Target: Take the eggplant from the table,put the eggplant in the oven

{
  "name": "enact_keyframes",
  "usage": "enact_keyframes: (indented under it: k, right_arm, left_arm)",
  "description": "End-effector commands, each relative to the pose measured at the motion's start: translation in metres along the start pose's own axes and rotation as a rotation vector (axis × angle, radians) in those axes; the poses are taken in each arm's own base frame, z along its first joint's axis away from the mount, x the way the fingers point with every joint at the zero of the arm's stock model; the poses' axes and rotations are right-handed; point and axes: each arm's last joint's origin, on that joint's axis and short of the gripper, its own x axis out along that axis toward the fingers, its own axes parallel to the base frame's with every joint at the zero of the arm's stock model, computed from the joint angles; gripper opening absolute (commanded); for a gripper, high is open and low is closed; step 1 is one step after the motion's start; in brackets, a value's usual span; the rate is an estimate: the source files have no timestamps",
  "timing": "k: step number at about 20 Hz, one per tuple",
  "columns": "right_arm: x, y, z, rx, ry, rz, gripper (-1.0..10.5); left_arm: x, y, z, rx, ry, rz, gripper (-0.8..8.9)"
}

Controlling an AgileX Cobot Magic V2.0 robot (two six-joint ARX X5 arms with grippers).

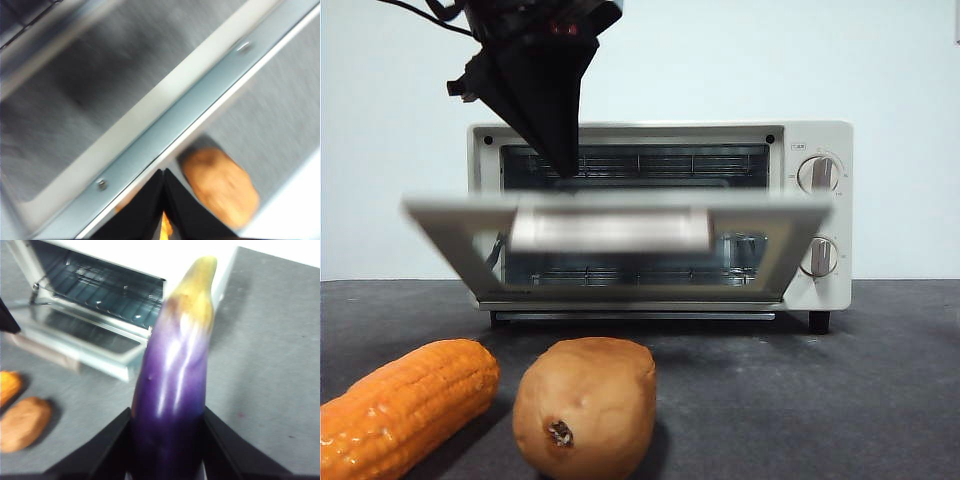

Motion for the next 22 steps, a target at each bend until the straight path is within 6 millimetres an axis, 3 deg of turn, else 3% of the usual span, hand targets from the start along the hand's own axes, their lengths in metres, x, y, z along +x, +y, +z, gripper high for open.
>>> enact_keyframes:
  k: [1,5,8,11,15,22]
  right_arm:
    - [-0.001,0.003,0.005,0.008,-0.016,0.061,0.6]
    - [0.003,0.009,0.009,-0.029,-0.016,0.155,0.6]
    - [0.008,0.015,0.014,-0.090,-0.017,0.264,0.6]
    - [0.016,0.024,0.023,-0.163,-0.045,0.412,0.6]
    - [0.040,0.043,0.041,-0.199,-0.067,0.600,0.6]
    - [0.085,0.066,0.046,-0.326,0.023,0.638,0.6]
  left_arm:
    - [-0.021,-0.012,-0.003,0.049,-0.057,-0.009,0.04]
    - [-0.062,-0.011,-0.017,0.029,-0.240,0.027,0.04]
    - [-0.077,0.004,-0.042,-0.078,-0.367,0.128,0.04]
    - [-0.077,0.019,-0.077,-0.191,-0.472,0.172,0.04]
    - [-0.062,0.039,-0.117,-0.333,-0.537,0.221,0.04]
    - [-0.040,0.057,-0.146,-0.431,-0.534,0.248,0.04]
